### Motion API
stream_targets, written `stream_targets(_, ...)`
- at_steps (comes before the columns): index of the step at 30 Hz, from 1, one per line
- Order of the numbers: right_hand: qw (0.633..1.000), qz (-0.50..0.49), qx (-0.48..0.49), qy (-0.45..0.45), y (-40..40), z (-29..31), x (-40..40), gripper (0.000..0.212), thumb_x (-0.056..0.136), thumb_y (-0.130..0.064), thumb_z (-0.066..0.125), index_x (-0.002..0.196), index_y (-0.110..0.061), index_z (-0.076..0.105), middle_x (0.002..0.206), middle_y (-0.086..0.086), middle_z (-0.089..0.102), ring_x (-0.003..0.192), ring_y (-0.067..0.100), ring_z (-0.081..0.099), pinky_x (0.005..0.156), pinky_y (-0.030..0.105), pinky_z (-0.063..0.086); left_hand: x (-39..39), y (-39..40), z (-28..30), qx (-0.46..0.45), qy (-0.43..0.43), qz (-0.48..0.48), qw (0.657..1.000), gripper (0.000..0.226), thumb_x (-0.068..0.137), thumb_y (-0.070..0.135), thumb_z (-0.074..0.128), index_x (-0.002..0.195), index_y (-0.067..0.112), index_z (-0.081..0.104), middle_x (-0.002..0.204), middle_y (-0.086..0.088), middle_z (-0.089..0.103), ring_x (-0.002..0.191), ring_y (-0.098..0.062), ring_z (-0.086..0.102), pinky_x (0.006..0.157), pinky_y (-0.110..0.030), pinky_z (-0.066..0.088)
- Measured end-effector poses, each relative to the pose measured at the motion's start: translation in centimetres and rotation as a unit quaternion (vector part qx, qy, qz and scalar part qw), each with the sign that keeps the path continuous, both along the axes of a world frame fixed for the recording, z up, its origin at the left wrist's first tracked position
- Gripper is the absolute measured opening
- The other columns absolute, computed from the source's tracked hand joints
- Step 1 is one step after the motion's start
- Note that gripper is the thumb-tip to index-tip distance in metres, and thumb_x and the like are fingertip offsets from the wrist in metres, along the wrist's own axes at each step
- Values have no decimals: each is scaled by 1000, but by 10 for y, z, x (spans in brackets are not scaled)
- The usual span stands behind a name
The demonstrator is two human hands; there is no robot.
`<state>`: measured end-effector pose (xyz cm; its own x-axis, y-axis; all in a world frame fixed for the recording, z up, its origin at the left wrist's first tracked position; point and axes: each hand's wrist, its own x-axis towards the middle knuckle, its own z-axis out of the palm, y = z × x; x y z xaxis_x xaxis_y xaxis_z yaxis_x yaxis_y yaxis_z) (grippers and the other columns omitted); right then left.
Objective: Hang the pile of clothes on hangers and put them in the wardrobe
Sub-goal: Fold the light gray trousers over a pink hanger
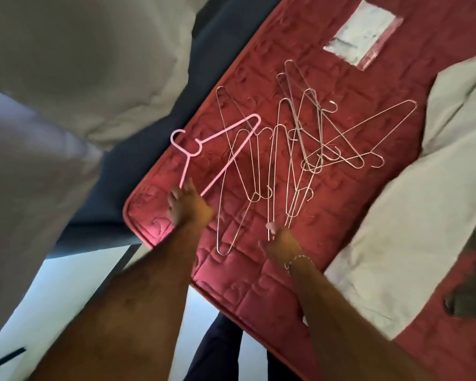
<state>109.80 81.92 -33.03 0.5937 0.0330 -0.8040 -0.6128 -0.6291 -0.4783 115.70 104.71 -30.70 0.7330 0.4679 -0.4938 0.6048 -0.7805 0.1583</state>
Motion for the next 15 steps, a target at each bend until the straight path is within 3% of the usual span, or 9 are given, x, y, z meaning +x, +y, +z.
stream_targets(2,1000,5,1,-3,11,-9,6,55,88,-25,69,140,-13,57,134,15,62,117,30,64,106,37,49,4,22,-14,-10,70,34,997,95,88,24,69,162,22,11,166,-22,17,152,-42,22,118,-59,30)
stream_targets(6,999,43,-16,-6,18,-12,13,58,87,-22,68,143,-14,55,137,12,62,121,27,62,105,29,46,-8,42,-37,24,98,-12,995,109,86,34,78,163,21,2,153,-21,37,139,-44,40,107,-61,39)
stream_targets(8,998,53,-17,2,14,-10,13,58,89,-19,68,145,-15,53,142,9,58,126,26,59,107,26,42,-15,40,-42,54,84,-52,994,102,85,31,78,160,18,10,145,-21,47,129,-44,51,100,-58,47)
stream_targets(11,999,42,-13,17,4,-9,13,58,88,-19,69,144,-14,54,139,9,58,123,25,62,107,27,44,-18,25,-29,-5,103,17,995,92,70,46,90,140,12,41,127,-16,66,113,-40,67,87,-49,56)
stream_targets(13,1000,18,-12,20,-2,-12,15,59,81,-26,69,139,-15,58,128,9,64,118,29,66,105,36,50,-28,8,-12,-23,48,46,998,78,69,50,88,128,13,53,115,-11,71,104,-37,71,79,-45,58)
stream_targets(15,1000,-18,0,24,-4,-9,19,56,73,-36,67,127,-21,62,114,7,65,104,30,67,96,36,53,-45,-8,6,-30,-46,76,996,51,73,31,80,114,12,58,106,-12,72,95,-37,70,73,-44,59)
